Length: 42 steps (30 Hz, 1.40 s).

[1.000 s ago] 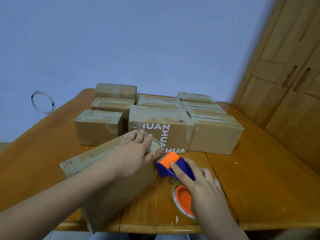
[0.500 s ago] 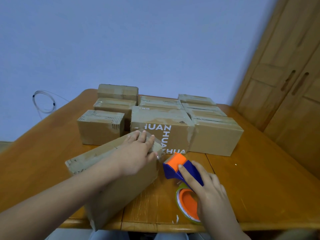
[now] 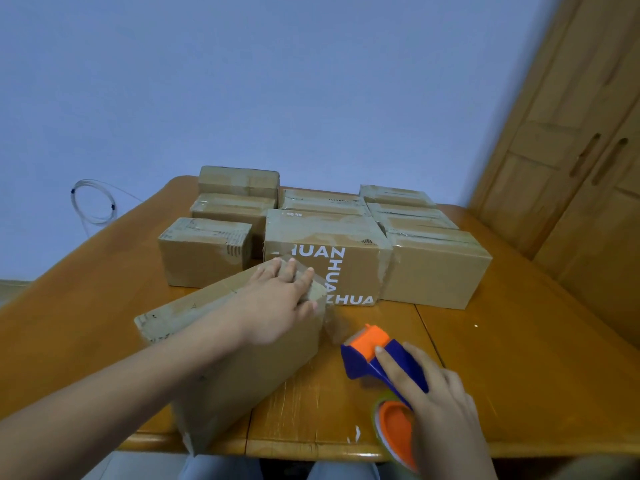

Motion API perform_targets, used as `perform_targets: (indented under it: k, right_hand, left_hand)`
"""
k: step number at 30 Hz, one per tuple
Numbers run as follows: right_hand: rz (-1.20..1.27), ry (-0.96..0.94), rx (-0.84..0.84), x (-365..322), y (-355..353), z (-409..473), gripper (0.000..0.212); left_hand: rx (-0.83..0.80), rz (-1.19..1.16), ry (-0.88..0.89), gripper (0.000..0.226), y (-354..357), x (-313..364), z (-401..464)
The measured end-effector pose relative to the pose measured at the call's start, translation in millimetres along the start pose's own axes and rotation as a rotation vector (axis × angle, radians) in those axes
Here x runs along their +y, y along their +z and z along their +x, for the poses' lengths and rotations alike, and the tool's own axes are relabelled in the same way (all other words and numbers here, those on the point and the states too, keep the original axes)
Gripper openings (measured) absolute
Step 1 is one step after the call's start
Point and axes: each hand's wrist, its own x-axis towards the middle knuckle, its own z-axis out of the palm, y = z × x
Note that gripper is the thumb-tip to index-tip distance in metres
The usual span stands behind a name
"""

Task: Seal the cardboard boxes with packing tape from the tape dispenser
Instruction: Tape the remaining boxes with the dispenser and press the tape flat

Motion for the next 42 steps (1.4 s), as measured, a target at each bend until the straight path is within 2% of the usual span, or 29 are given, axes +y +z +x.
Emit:
perform_targets:
  k: [4, 9, 13, 16, 19, 22, 33, 35, 37, 39, 40, 42]
  right_hand:
    - [-0.041, -0.041, -0.007, -3, 0, 6, 0.119]
    - [-0.089, -0.109, -0.005, -10, 5, 22, 0.110]
    - [-0.157, -0.109, -0.041, -22, -5, 35, 0.106]
    - [-0.151, -0.105, -0.101, -31, -15, 40, 0.089]
    - [-0.134, -0.164, -0.038, -32, -22, 39, 0.080]
    - [-0.188, -0.168, -0.153, -38, -31, 41, 0.070]
    - [-0.437, -0.192, -0.228, -66, -62, 67, 0.047]
    - [-0.491, -0.163, -0.281, -74, -60, 77, 0.040]
    - [-0.563, -0.174, -0.413, -87, -51, 85, 0.034]
    - [-0.550, -0.161, -0.584, -89, -42, 87, 0.035]
    - [-0.495, -0.143, -0.604, -83, -44, 89, 0.037]
    - [-0.403, -0.139, -0.515, -60, -60, 91, 0.047]
  left_hand:
    - [0.032, -0.012, 0.014, 0.066, -4, 1, -3]
    - [0.065, 0.034, -0.001, 0.082, -14, 8, -4]
    - [0.092, 0.092, -0.077, 0.099, -12, 16, 7]
    - [0.084, 0.140, -0.146, 0.109, -2, 25, 13]
    - [0.083, 0.179, -0.170, 0.107, 4, 29, 14]
    - [0.102, 0.185, -0.163, 0.105, 6, 28, 12]
    - [0.130, 0.134, -0.168, 0.101, 8, 25, 13]
    - [0.139, 0.124, -0.163, 0.101, 9, 25, 13]
    - [0.147, 0.113, -0.151, 0.102, 9, 23, 12]
    - [0.143, 0.093, -0.140, 0.103, 9, 23, 10]
    - [0.153, 0.096, -0.129, 0.103, 8, 22, 10]
    - [0.162, 0.094, -0.109, 0.101, 7, 20, 10]
